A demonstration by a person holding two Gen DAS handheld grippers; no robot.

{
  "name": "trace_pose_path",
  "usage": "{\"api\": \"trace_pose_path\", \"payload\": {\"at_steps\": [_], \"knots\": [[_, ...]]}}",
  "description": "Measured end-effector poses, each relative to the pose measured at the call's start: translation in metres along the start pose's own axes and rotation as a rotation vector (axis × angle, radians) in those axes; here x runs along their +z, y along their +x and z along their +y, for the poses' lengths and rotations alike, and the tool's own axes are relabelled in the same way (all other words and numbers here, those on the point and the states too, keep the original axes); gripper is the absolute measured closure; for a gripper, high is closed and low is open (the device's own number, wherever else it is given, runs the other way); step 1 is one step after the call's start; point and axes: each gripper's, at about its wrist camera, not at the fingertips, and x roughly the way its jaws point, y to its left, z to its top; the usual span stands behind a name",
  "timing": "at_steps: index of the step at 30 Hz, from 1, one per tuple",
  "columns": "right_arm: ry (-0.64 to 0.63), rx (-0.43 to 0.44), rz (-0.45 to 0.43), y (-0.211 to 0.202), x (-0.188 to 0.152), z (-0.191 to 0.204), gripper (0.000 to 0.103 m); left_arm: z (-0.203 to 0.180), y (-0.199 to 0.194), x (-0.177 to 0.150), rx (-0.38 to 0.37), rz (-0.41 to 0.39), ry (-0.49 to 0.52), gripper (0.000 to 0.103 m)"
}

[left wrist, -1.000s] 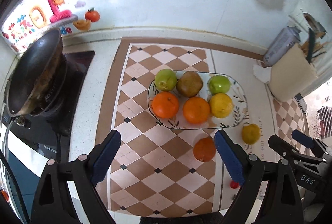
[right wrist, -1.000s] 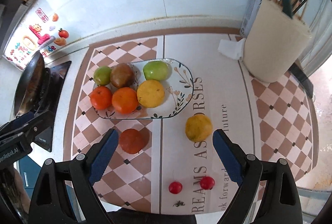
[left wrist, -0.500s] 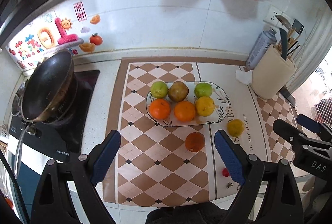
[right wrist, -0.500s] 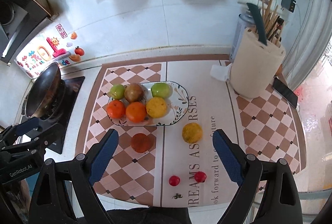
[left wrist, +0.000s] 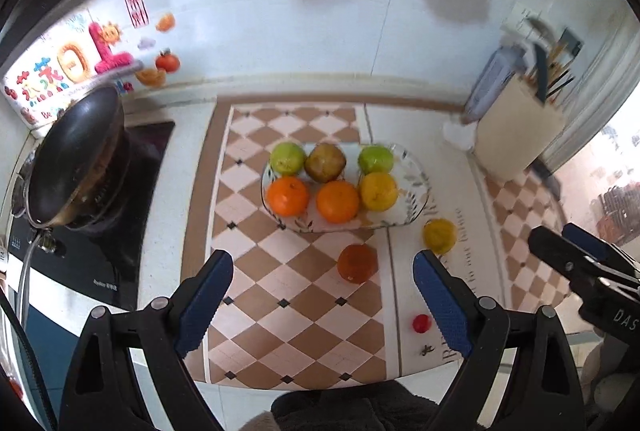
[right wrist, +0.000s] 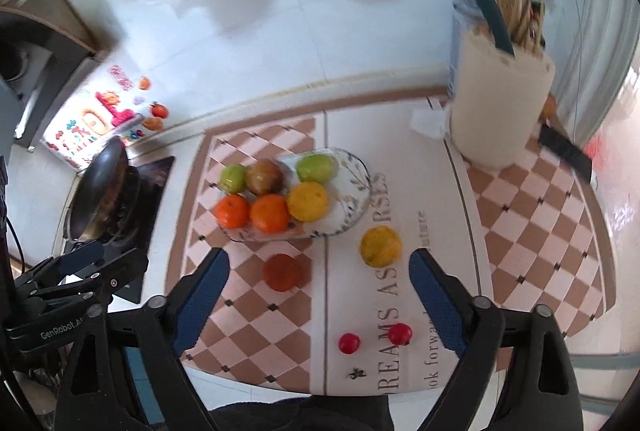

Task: Organize fruits
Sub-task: 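Grasp the dark red fruit with the left tool while the right tool grasps a lemon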

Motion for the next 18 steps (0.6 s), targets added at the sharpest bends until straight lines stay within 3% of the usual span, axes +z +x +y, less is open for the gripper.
{"api": "trace_pose_path", "payload": {"at_steps": [3,7,11,15,18], "knots": [[0.046,-0.006,0.066,0.035,-0.001,-0.027,0.025,-0.006,0.038,0.001,0.003,0.082,-0.004,0.009],[0.111,-0.017,0.142,0.086,-0.002,-0.063,0.025,-0.010,0.104,-0.004,-0.032,0.239,-0.047,0.009],[0.137,-0.018,0.230,0.137,-0.001,-0.088,0.025,-0.019,0.165,-0.010,-0.019,0.372,-0.073,0.009],[0.139,-0.001,0.316,0.184,0.000,-0.101,0.025,-0.030,0.207,-0.016,-0.041,0.457,-0.070,0.009],[0.132,-0.001,0.356,0.210,-0.001,-0.102,0.025,-0.037,0.225,-0.018,-0.058,0.488,-0.071,0.015]]}}
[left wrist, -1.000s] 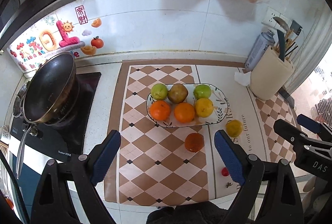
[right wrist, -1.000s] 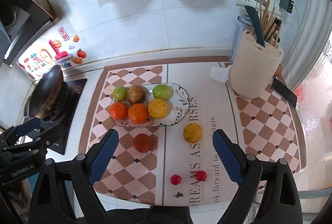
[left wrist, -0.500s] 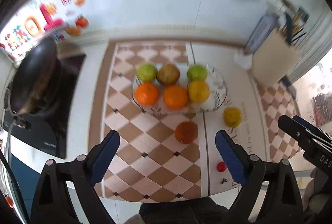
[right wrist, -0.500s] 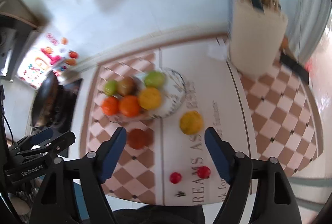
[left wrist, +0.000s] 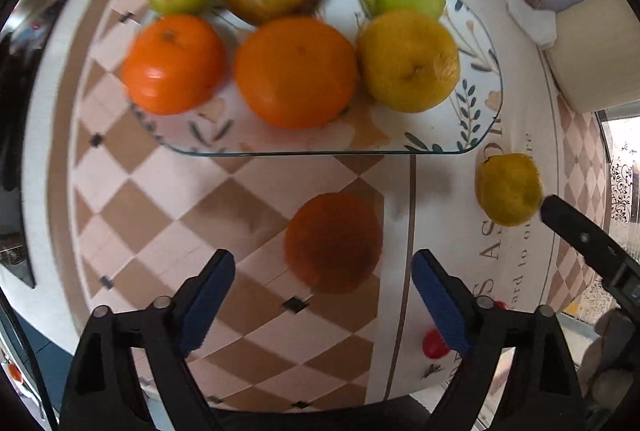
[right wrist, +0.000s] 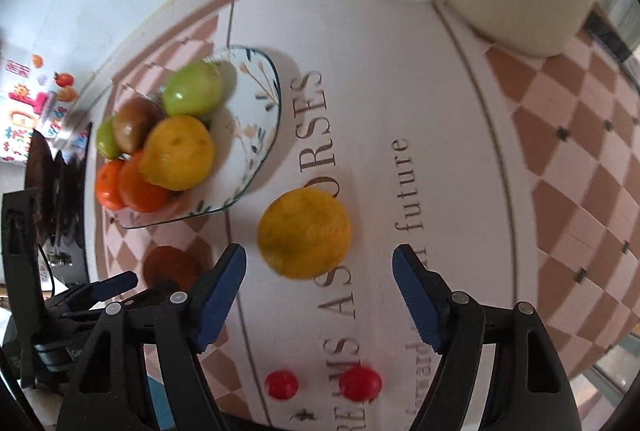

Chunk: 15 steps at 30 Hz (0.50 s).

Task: Organize fruits
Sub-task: 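Grasp the dark red fruit with the left tool while the right tool grasps a lemon, then place the dark red fruit on the plate with the left tool while the right tool places the lemon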

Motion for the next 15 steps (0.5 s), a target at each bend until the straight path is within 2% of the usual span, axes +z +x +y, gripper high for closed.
{"api": "trace_pose_path", "payload": {"at_steps": [1,3,4,5,6,7,12,15], "knots": [[-0.001,0.000,0.009,0.007,0.003,-0.001,0.025,-0.002,0.005,0.001,-0.003,0.004,0.003,0.018],[-0.013,0.005,0.036,0.021,0.008,0.000,0.025,-0.009,0.013,0.003,-0.010,0.013,0.015,0.030],[-0.014,0.010,0.054,0.028,0.011,0.001,0.025,-0.012,0.017,0.002,-0.010,0.018,0.027,0.040],[-0.012,0.016,0.060,0.031,0.013,0.002,0.027,-0.016,0.020,0.001,0.019,0.013,0.049,0.046],[-0.015,0.025,0.063,0.034,0.014,0.004,0.034,-0.019,0.022,0.000,0.041,0.002,0.071,0.050],[-0.026,0.039,0.067,0.038,0.016,0.008,0.041,-0.020,0.022,-0.001,0.046,-0.005,0.083,0.051],[-0.078,0.012,0.053,0.040,0.018,0.018,0.042,-0.023,0.021,-0.010,0.032,-0.010,0.076,0.052],[-0.067,0.034,0.069,0.040,0.016,0.015,0.042,-0.027,0.013,-0.017,0.010,-0.015,0.073,0.052]]}}
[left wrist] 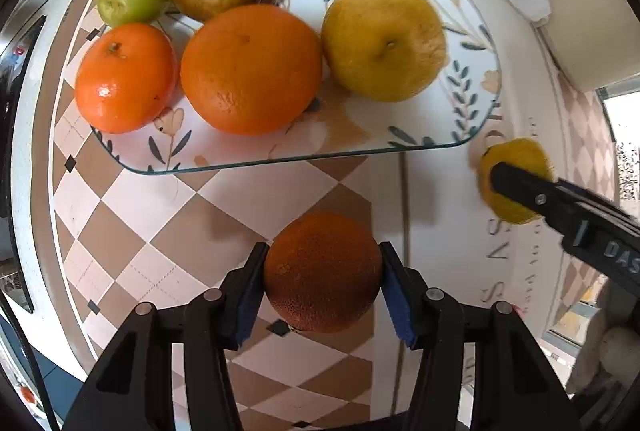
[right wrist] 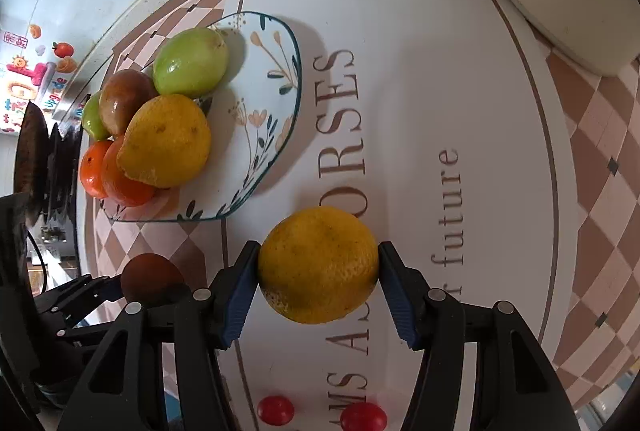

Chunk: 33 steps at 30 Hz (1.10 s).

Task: Organize fruits
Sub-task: 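Place the dark red fruit on the plate with the left tool while the right tool places the lemon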

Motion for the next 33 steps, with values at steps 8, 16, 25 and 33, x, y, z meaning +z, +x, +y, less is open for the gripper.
{"api": "trace_pose_path", "payload": {"at_steps": [8,16,25,33], "knots": [[0.078,0.155,-0.079,-0.039,-0.004,-0.010,0.042,-0.024,-0.082,0.026,-0.151,-0.082,0.016,0.052],[0.121,0.272,-0.142,-0.041,0.029,-0.004,0.042,-0.053,-0.130,0.145,-0.067,-0.117,0.198,0.052],[0.108,0.304,-0.118,-0.023,0.044,0.004,0.042,-0.082,-0.045,0.216,0.033,0.171,0.317,0.051],[0.113,0.324,-0.075,-0.010,0.044,-0.003,0.042,-0.095,-0.011,0.209,0.066,0.275,0.381,0.051]]}}
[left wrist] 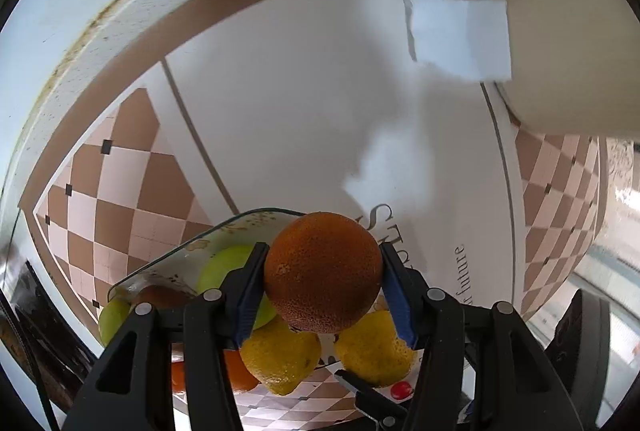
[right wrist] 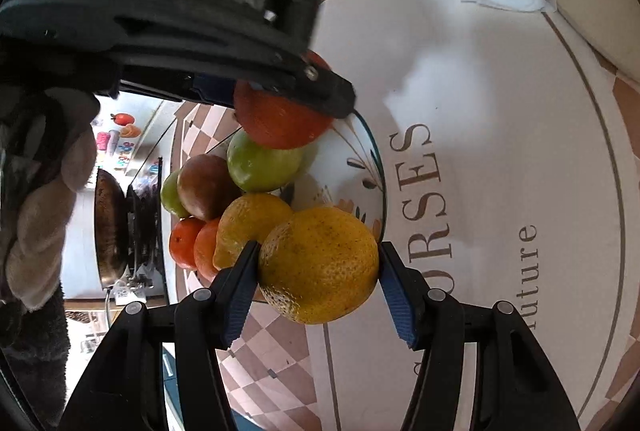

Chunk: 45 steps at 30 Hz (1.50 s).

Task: Organize fruits
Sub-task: 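Place the dark red fruit on the plate with the left tool while the right tool places the lemon, then lift both tools back from the plate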

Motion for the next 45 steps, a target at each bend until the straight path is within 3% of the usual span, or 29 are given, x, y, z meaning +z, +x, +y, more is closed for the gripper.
{"api": "trace_pose_path", "payload": {"at_steps": [5,7,9,13,15,19,23,25,28,32,36,45], "knots": [[0.003,0.011,0.035,0.003,0.006,0.001,0.039,-0.001,0.009,-0.001,-0.023,0.037,-0.010,0.051],[0.016,0.036,0.043,0.003,0.008,0.001,0.033,0.000,0.010,0.001,-0.025,0.041,-0.022,0.050],[0.024,0.030,0.049,0.002,0.009,0.000,0.027,0.001,0.008,0.002,-0.043,0.038,-0.050,0.045],[0.017,0.014,0.056,-0.004,0.008,0.000,0.027,0.007,0.000,-0.001,-0.075,0.001,-0.074,0.042],[0.001,-0.021,0.052,-0.007,0.005,0.001,0.026,0.013,-0.008,-0.007,-0.090,-0.026,-0.086,0.039],[-0.073,-0.165,0.009,-0.023,-0.001,0.009,0.018,0.023,-0.024,-0.027,-0.101,-0.114,-0.133,0.022],[-0.151,-0.276,-0.033,-0.041,-0.007,0.025,0.017,0.039,-0.041,-0.066,-0.055,-0.235,-0.216,0.020],[-0.180,-0.314,-0.051,-0.050,-0.006,0.033,0.010,0.044,-0.047,-0.088,-0.025,-0.289,-0.256,0.020],[-0.233,-0.366,-0.084,-0.062,-0.010,0.047,0.009,0.062,-0.054,-0.128,0.017,-0.368,-0.340,0.020],[-0.280,-0.394,-0.121,-0.073,-0.018,0.069,0.009,0.073,-0.059,-0.174,0.091,-0.442,-0.423,0.020],[-0.309,-0.397,-0.157,-0.086,-0.032,0.091,0.009,0.077,-0.068,-0.211,0.112,-0.504,-0.475,0.020],[-0.321,-0.393,-0.259,-0.137,-0.083,0.126,0.009,0.054,-0.092,-0.285,0.163,-0.638,-0.491,0.020]]}}
